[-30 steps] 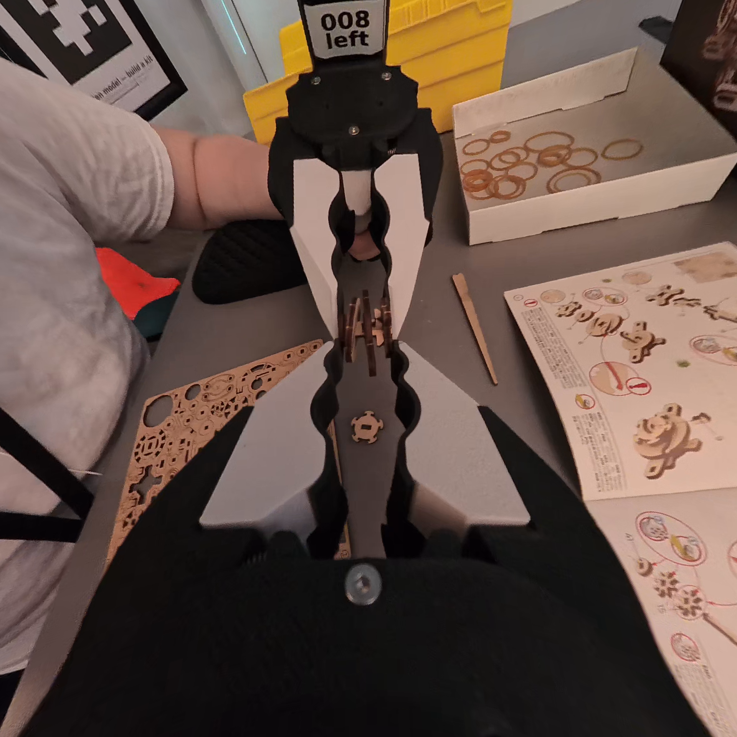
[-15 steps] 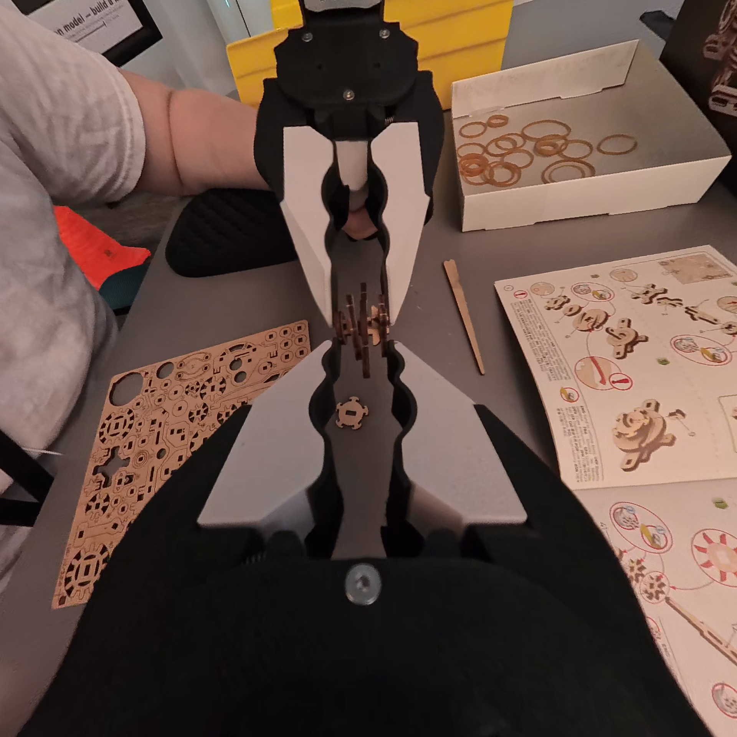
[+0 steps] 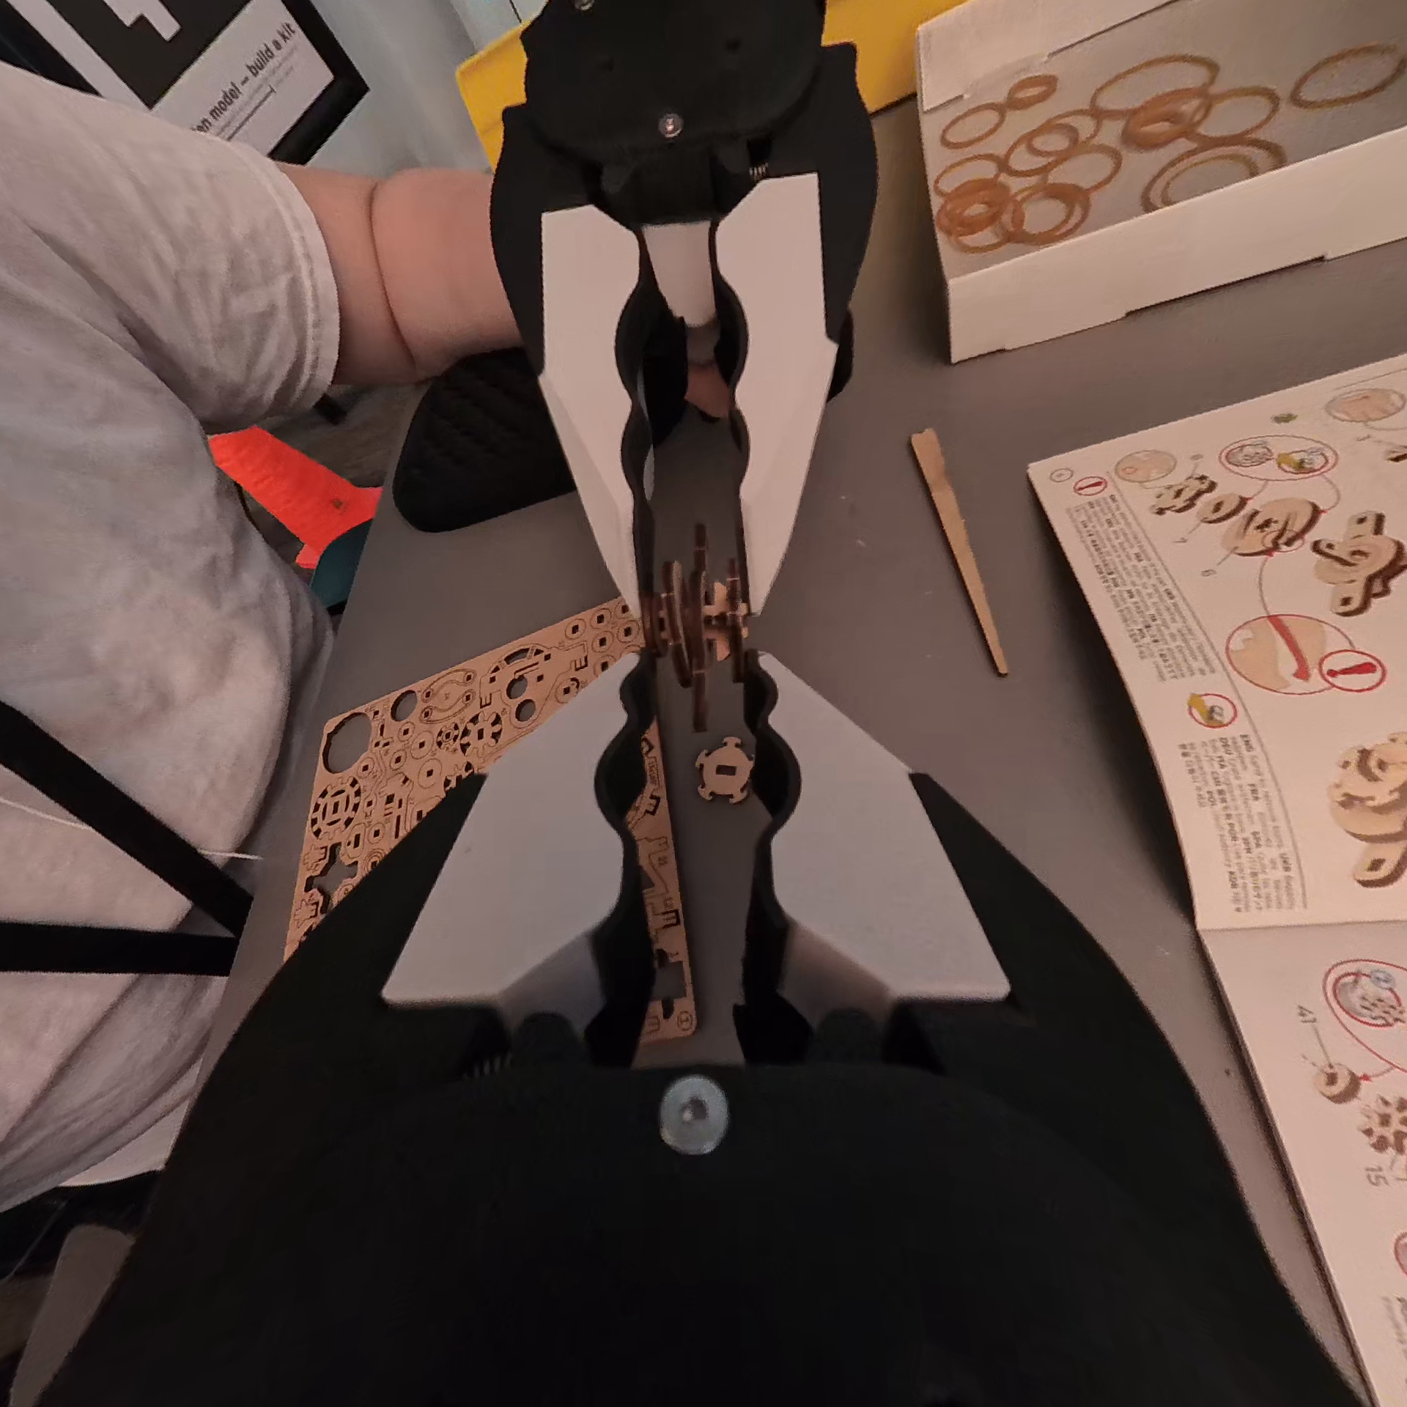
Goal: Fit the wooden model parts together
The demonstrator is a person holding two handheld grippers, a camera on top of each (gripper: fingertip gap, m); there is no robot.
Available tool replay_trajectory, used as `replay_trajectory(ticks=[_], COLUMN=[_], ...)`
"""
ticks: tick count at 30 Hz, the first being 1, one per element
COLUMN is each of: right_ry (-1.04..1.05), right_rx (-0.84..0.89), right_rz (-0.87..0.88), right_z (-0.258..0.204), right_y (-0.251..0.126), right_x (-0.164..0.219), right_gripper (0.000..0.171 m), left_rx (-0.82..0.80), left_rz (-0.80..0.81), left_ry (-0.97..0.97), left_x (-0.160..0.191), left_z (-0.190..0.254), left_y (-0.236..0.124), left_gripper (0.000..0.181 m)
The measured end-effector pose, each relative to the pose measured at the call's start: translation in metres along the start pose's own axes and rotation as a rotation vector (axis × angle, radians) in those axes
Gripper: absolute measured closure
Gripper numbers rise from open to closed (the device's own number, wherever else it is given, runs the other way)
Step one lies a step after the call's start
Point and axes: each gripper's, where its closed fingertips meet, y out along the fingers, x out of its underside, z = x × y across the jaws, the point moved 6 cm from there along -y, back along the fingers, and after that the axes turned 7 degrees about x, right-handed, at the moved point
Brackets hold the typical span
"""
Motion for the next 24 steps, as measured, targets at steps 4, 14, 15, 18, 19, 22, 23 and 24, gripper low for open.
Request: replay_trajectory(ticks=[4, 14, 15, 18, 19, 22, 23, 24], right_ry=[0.055, 0.075, 0.080, 0.076, 0.077, 0.096, 0.101, 0.102], right_rx=[0.000, -0.024, -0.026, -0.015, -0.010, -0.010, -0.012, -0.015], right_rz=[0.058, 0.044, 0.040, 0.014, 0.007, 0.005, 0.006, 0.005], right_z=[0.0041, 0.0041, 0.0034, 0.0024, 0.0025, 0.0036, 0.0035, 0.0031], right_y=[-0.0029, -0.0028, -0.0031, -0.0026, -0.0022, -0.0017, -0.0017, -0.0018], right_x=[-0.0036, -0.0038, -0.0041, -0.0031, -0.0026, -0.0022, -0.0024, -0.0024], right_gripper=[0.148, 0.149, 0.149, 0.150, 0.150, 0.150, 0.150, 0.150], left_rx=[-0.017, 0.002, 0.007, 0.010, 0.006, 0.001, 0.003, 0.008], left_rz=[0.032, 0.029, 0.031, 0.020, 0.014, 0.010, 0.011, 0.011], left_ry=[-0.024, -0.052, -0.055, -0.057, -0.054, -0.060, -0.063, -0.068], left_x=[-0.0031, -0.0026, -0.0028, -0.0020, -0.0014, -0.0010, -0.0012, -0.0013], left_z=[-0.0031, -0.0032, -0.0030, -0.0025, -0.0026, -0.0034, -0.0035, -0.0034], left_y=[-0.0029, -0.0027, -0.0027, -0.0015, -0.0011, -0.0010, -0.0013, -0.0013], left_gripper=[0.161, 0.160, 0.160, 0.160, 0.160, 0.160, 0.160, 0.160])
